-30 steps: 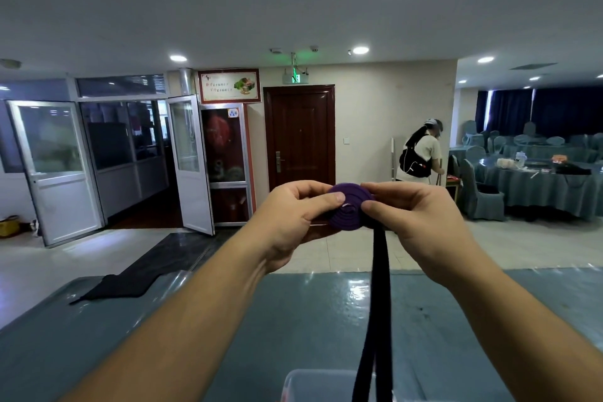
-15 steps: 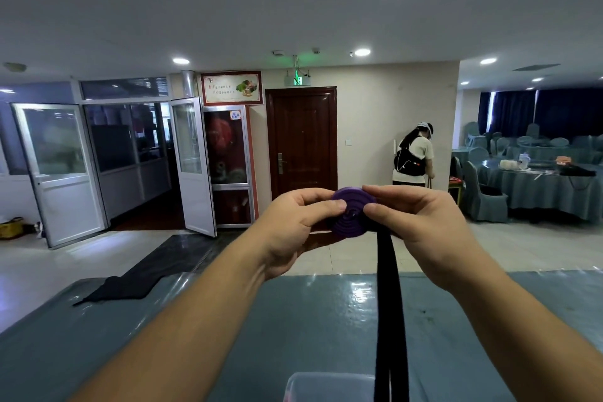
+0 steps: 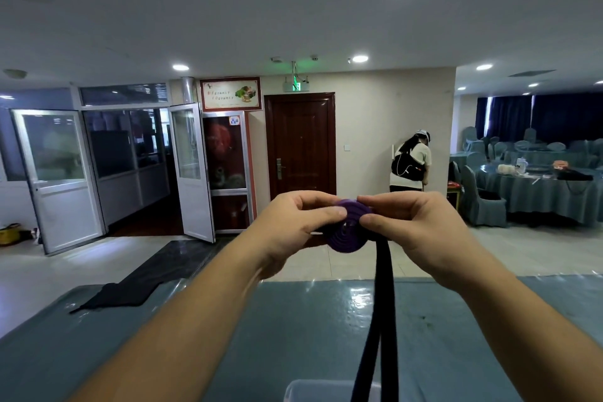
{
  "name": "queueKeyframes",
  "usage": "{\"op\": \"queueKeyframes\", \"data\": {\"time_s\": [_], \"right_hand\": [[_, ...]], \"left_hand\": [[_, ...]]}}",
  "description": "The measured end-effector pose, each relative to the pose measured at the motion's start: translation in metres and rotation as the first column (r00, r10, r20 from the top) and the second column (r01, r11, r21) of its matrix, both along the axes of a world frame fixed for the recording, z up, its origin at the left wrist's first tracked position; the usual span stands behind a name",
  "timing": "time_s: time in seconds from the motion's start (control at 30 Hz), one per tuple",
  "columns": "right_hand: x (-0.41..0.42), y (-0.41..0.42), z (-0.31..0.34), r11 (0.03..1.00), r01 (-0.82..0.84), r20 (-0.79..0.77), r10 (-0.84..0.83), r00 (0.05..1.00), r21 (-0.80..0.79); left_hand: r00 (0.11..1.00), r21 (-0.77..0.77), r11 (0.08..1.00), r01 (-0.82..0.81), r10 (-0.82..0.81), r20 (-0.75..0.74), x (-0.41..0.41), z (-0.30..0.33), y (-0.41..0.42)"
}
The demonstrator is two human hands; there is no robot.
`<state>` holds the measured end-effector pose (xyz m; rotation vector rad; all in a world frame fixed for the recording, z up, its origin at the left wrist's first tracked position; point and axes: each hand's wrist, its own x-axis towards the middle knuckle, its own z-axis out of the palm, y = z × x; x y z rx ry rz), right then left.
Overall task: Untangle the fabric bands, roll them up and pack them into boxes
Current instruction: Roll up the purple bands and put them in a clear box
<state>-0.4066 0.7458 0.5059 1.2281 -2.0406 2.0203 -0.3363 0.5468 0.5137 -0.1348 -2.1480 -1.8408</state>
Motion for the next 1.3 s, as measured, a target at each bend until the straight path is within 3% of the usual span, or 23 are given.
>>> {"op": "queueKeyframes", "data": {"time_s": [0.07,0.17,0.3,0.43,0.5,0.6,0.67,0.83,0.93,1.13,1.3], "right_hand": [[0.001,0.004,0.005,0.993,0.016,-0.068,-0.008,0.998,0.115],[0.004,-0.001,0.003,0.999,0.022,-0.032,-0.023,0.999,-0.026],[0.007,-0.010,-0.004,0.966,0.032,0.062,-0.016,0.998,-0.255],[0.007,-0.009,-0.003,0.964,0.020,0.091,0.005,0.996,-0.265],[0.004,-0.005,0.000,0.976,0.016,0.077,0.000,0.997,-0.219],[0.003,0.001,0.002,0.996,0.008,0.010,-0.007,1.000,-0.091],[0.004,0.000,0.002,0.998,-0.008,-0.004,0.007,1.000,-0.063],[0.007,-0.008,-0.009,0.974,0.006,0.066,0.009,0.998,-0.225],[0.008,-0.008,-0.012,0.972,0.009,0.090,0.012,0.996,-0.236],[0.004,0.003,-0.002,0.999,-0.052,0.022,0.052,0.998,-0.004],[0.006,-0.005,-0.007,0.991,0.025,0.051,-0.019,0.999,-0.134]], "left_hand": [[0.999,-0.106,0.994,0.028,-0.024,0.037,0.003,0.007,-0.005],[1.000,-0.082,0.996,0.020,-0.020,-0.006,0.004,0.012,-0.005],[0.997,0.164,0.986,-0.007,0.019,-0.070,0.003,0.008,0.007],[0.999,0.296,0.955,0.021,-0.012,-0.034,0.001,-0.001,0.011],[0.999,0.260,0.965,0.031,-0.026,-0.020,0.003,-0.001,0.009],[1.000,0.041,0.999,0.031,-0.031,0.000,0.007,0.002,0.006],[1.000,-0.024,0.999,0.021,-0.021,-0.003,0.008,0.005,0.003],[0.999,0.093,0.995,0.018,-0.013,-0.047,0.006,0.000,0.009],[0.999,0.192,0.981,0.013,-0.005,-0.040,0.003,-0.007,0.011],[1.000,-0.067,0.997,0.023,-0.023,0.013,0.009,0.004,0.000],[0.998,-0.033,0.999,-0.006,0.004,-0.060,0.008,0.005,0.002]]}}
